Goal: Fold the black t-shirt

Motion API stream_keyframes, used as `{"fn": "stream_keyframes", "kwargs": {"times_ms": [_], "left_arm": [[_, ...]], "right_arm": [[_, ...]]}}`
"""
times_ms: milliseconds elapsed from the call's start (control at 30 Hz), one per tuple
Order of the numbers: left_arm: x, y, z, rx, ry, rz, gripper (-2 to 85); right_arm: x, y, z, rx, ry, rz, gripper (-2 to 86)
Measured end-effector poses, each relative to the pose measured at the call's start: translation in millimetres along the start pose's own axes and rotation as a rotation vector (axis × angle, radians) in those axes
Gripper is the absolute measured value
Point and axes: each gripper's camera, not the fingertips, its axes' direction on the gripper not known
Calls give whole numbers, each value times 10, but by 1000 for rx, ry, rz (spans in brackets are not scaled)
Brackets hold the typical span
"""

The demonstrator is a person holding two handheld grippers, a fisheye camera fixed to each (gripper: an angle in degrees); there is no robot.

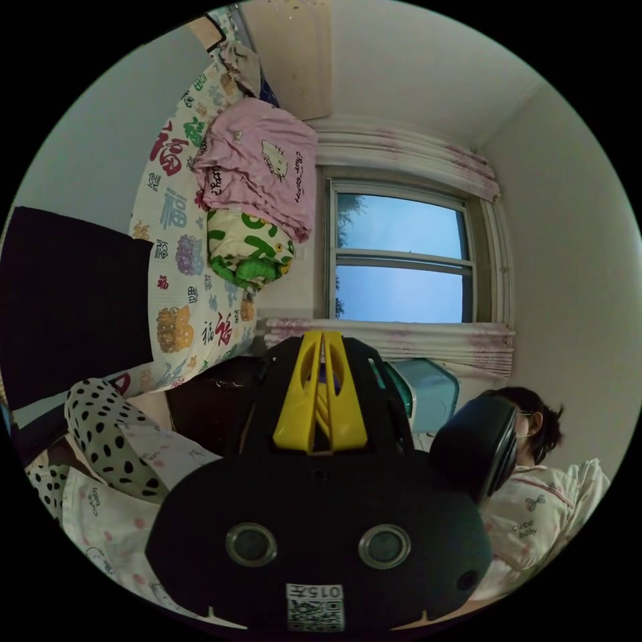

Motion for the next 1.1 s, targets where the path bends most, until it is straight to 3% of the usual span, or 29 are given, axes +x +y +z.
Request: {"fn": "stream_keyframes", "kwargs": {"times_ms": [633, 1100], "left_arm": [[44, -33, 265, -68, -7, -63, -9], [39, 331, 261, 255, 129, -191, -9]], "right_arm": [[263, -28, 15, -76, -14, -60, -9], [638, -26, -183, 148, 148, -298, -10]]}}
